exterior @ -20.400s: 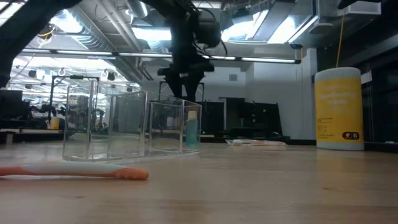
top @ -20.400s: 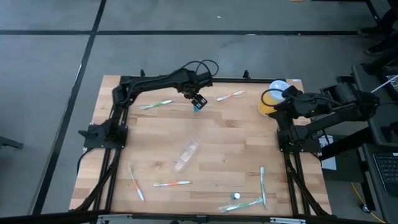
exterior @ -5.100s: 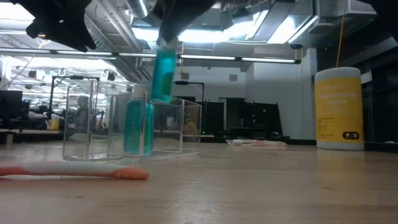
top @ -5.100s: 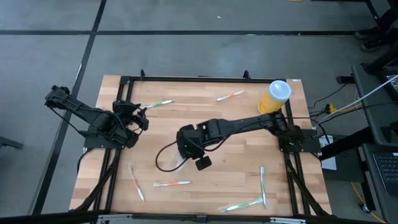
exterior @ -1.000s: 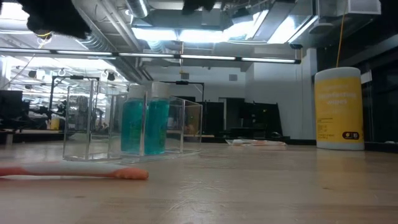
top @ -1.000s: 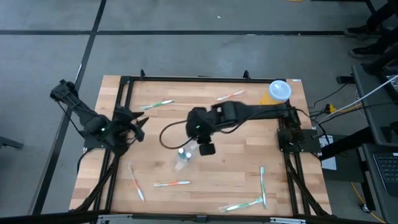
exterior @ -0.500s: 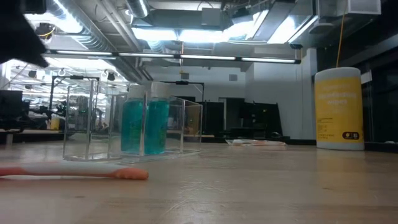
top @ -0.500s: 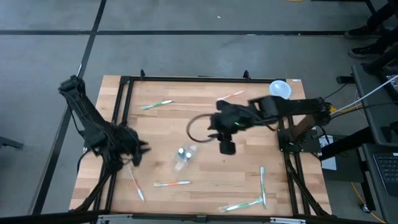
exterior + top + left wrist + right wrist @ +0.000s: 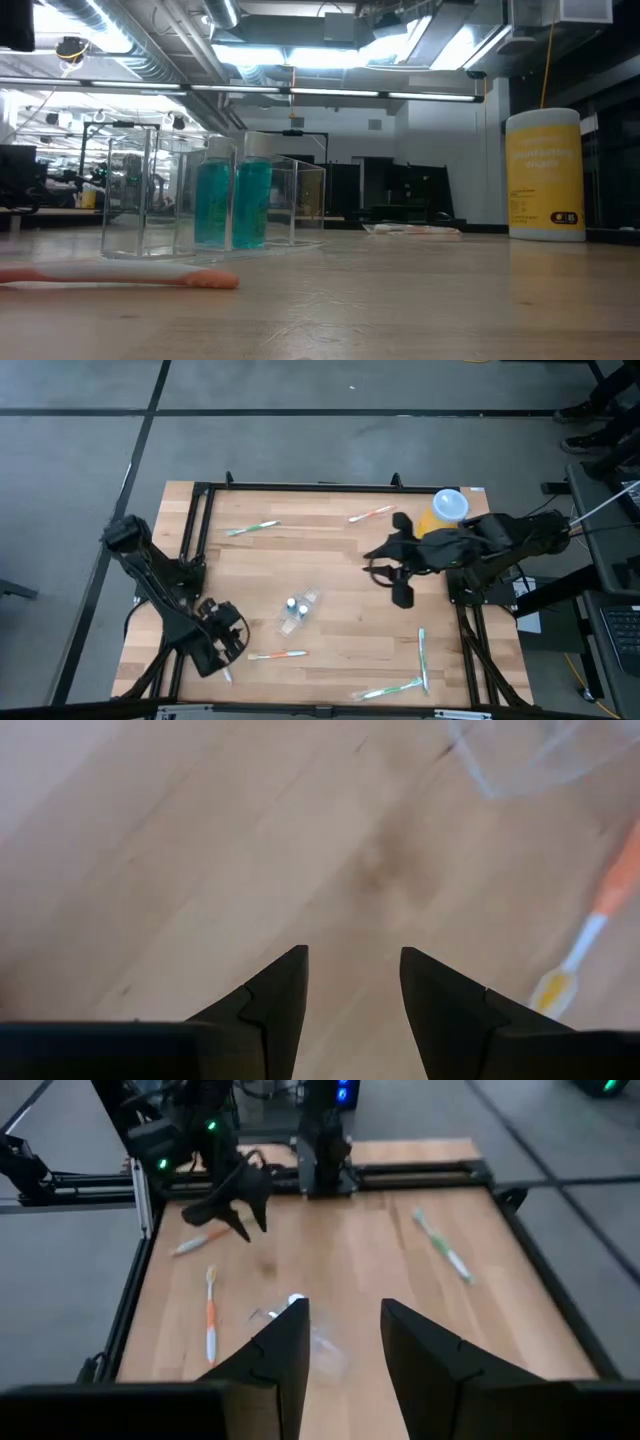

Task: Pick & Place toothbrushing station
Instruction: Put the bottom orange toothbrush into the transparent organizer

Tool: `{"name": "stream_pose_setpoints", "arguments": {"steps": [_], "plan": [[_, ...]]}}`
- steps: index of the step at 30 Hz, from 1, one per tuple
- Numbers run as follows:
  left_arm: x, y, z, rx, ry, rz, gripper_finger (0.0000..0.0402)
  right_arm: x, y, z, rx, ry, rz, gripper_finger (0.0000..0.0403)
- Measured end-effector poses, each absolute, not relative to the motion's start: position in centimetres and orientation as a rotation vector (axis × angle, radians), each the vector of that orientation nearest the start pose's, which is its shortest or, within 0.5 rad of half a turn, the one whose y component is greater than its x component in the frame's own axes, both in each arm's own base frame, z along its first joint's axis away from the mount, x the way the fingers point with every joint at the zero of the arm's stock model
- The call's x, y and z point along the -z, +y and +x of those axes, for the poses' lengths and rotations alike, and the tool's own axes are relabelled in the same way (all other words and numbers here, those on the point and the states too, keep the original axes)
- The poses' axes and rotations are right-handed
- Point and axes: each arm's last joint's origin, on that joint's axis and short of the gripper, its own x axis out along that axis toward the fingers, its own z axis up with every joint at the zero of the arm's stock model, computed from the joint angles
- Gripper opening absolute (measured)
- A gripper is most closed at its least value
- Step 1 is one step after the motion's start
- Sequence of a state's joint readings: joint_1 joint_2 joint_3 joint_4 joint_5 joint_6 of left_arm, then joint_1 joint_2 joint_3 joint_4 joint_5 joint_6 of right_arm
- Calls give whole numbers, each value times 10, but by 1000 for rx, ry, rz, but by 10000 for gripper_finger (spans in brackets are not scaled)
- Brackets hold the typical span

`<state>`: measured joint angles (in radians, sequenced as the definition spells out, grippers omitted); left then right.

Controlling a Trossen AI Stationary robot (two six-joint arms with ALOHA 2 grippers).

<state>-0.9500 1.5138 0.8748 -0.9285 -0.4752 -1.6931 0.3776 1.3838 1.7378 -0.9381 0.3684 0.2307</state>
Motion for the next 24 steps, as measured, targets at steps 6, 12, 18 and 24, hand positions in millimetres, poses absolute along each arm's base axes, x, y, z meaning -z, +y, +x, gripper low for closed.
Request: {"name": "stream_pose_setpoints", "arguments": {"steps": [6,12,18,24], "plan": [[-191,-218,166,-442,1073,-367,157,-460,82,227,46,525,-4,128],[-201,-233,170,-313,992,-499,157,-469,76,214,29,488,-38,128],[-189,-230,184,-292,1112,-478,157,-472,74,209,16,475,-80,128],[-175,-225,196,-323,1152,-421,157,-472,75,208,5,475,-96,128]]}}
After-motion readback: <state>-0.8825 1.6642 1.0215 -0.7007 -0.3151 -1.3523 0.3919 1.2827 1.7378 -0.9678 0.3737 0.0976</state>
